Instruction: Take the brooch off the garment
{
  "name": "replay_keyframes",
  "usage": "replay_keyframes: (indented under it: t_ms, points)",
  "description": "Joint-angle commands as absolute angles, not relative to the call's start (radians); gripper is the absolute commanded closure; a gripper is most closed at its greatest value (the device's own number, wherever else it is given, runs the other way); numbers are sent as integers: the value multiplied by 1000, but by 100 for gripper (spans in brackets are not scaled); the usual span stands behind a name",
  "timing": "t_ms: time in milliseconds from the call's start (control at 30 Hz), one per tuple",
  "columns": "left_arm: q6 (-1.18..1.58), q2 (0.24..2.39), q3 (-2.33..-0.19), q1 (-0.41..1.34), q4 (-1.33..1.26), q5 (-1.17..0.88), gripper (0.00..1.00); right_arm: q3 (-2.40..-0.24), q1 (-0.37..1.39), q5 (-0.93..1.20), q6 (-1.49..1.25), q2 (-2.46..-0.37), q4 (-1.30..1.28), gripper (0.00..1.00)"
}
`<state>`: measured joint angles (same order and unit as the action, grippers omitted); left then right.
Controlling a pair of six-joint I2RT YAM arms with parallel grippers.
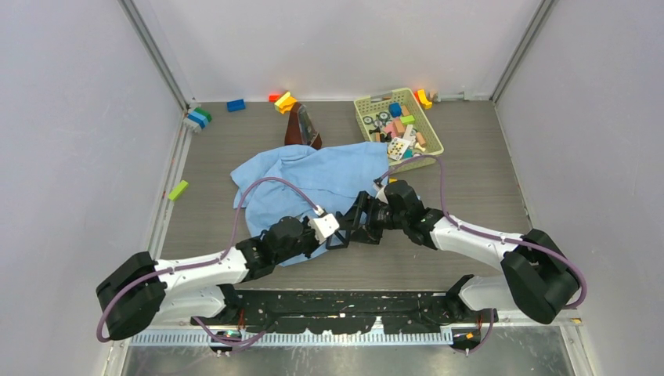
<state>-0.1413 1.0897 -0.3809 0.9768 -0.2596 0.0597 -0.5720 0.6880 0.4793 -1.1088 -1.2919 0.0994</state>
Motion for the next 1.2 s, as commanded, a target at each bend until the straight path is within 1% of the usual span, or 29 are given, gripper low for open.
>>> replay_keyframes:
  t_ms: [0, 200, 367, 700, 867, 933, 967, 1133, 1167]
  points:
    - [-201, 1085, -385, 982, -358, 100, 100, -564, 692, 501, -1157, -1268, 214, 58]
    - [-204, 1097, -380, 983, -370, 70, 100, -535, 692, 510, -1166, -1299, 263, 59]
    - [-222, 1171, -410, 983, -343, 77, 100, -517, 692, 526, -1196, -1352, 364, 59]
    - [-205, 1232, -440, 983, -300, 33, 100, -507, 682, 505, -1197, -1404, 412, 59]
    - [-207, 1279, -468, 983, -277, 9, 100, -480, 677, 524, -1232, -1477, 524, 59]
    - [-206, 1286, -477, 983, -259, 14, 96, -468, 674, 526, -1238, -1488, 550, 59]
    - [-202, 1289, -480, 983, -254, 13, 92, -462, 671, 526, -1240, -1492, 558, 59]
    - [-179, 1299, -489, 983, -238, 5, 67, -447, 657, 526, -1232, -1489, 552, 59]
    - [-171, 1298, -494, 983, -230, -25, 63, -445, 655, 525, -1226, -1485, 547, 59]
